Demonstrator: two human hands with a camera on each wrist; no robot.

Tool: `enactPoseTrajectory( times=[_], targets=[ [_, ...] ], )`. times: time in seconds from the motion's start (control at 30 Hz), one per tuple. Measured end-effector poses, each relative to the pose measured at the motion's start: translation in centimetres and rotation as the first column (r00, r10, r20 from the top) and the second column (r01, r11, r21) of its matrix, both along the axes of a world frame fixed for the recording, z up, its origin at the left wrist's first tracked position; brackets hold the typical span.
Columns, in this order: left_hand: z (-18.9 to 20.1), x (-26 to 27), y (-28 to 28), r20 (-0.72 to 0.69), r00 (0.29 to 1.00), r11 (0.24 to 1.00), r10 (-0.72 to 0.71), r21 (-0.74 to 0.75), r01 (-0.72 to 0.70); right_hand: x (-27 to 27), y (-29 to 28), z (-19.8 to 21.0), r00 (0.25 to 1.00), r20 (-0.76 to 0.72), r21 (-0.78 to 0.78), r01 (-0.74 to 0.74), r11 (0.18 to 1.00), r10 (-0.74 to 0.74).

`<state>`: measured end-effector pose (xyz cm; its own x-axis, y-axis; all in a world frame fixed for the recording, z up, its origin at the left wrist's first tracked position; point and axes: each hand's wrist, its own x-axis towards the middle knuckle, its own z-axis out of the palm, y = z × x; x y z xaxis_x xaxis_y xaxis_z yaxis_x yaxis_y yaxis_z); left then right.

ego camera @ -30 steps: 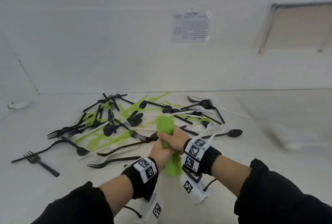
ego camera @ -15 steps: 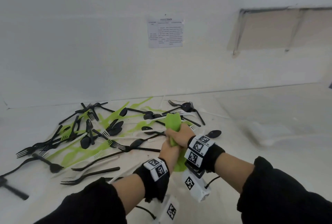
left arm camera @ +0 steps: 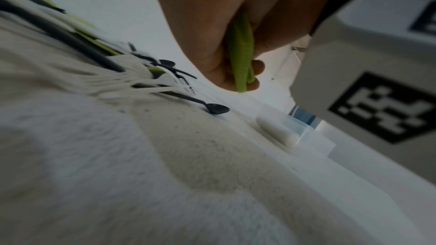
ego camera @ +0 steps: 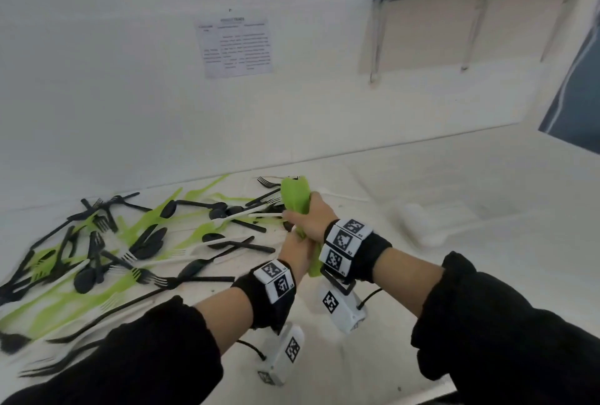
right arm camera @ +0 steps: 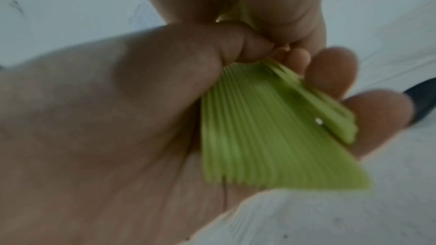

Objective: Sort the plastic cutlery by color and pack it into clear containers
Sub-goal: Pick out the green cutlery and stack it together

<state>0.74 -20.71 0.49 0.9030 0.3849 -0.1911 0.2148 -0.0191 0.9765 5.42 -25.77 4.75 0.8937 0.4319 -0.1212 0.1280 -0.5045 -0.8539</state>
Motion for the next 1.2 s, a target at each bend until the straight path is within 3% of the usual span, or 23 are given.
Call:
enactPoseTrajectory(
  times=[0.13, 0.37, 0.47, 0.5, 0.63, 0.73, 0.8, 0.87, 0.97, 1.07, 1.13, 1.2],
  targets=[
    [1.2, 2.8, -4.3, 0.109, 0.994, 0.961, 0.014, -0.276, 0.017, 2.8, -4.3, 1.0, 0.997, 0.051, -0.008, -0.05, 0.999, 0.051],
    [3.0, 9.0, -13.5, 0.226, 0.974, 0.908, -0.012, -0.405, 0.105, 9.9, -13.0, 3.6, 0.969, 0.146, -0.193, -0.171, 0.966, 0.201],
    [1.6, 11.0, -16.3, 0.173, 0.973, 0.982, -0.153, -0.087, 0.17, 13.3, -16.7, 5.4, 0.95, 0.225, -0.226, -0.165, 0.96, 0.216],
    [1.3, 11.4, -17.0, 0.137, 0.982, 0.989, -0.133, -0.041, 0.14, 14.4, -17.9, 6.0, 0.942, 0.248, -0.246, -0.166, 0.955, 0.228],
    [-0.4, 12.4, -17.9, 0.131, 0.988, 0.995, 0.088, 0.034, -0.093, 18.2, -22.5, 6.8, 0.894, 0.245, -0.443, -0.24, 0.864, 0.375],
    [-0.7, 13.0, -18.3, 0.069, 0.991, 0.988, 0.114, 0.097, -0.12, 19.6, -24.6, 5.6, 0.851, 0.198, -0.573, -0.303, 0.762, 0.487],
    [-0.7, 13.2, -18.5, 0.047, 0.994, 0.989, 0.097, 0.111, -0.102, 20.0, -25.3, 4.8, 0.836, 0.176, -0.585, -0.336, 0.738, 0.52],
    [-0.6, 13.5, -18.9, 0.036, 0.997, 0.972, 0.072, 0.221, -0.078, 20.4, -25.5, 4.4, 0.855, 0.172, -0.488, -0.357, 0.796, 0.489],
    [0.0, 13.6, -19.9, 0.039, 0.999, 0.903, -0.037, 0.43, 0.016, 20.6, -24.4, 3.9, 0.931, 0.102, -0.035, -0.349, 0.936, 0.351],
    [0.9, 14.1, -20.7, 0.061, 0.994, 0.906, -0.095, 0.419, 0.061, 19.5, -22.6, 3.5, 0.948, -0.098, 0.411, -0.237, 0.88, 0.302],
    [1.1, 14.2, -20.6, 0.116, 0.992, 0.944, -0.052, 0.331, 0.011, 18.7, -21.8, 3.2, 0.938, -0.184, 0.553, -0.148, 0.82, 0.293],
    [0.8, 14.2, -20.2, 0.166, 0.986, 0.957, -0.026, 0.289, -0.023, 18.4, -21.5, 2.7, 0.933, -0.205, 0.59, -0.124, 0.798, 0.296]
  ],
)
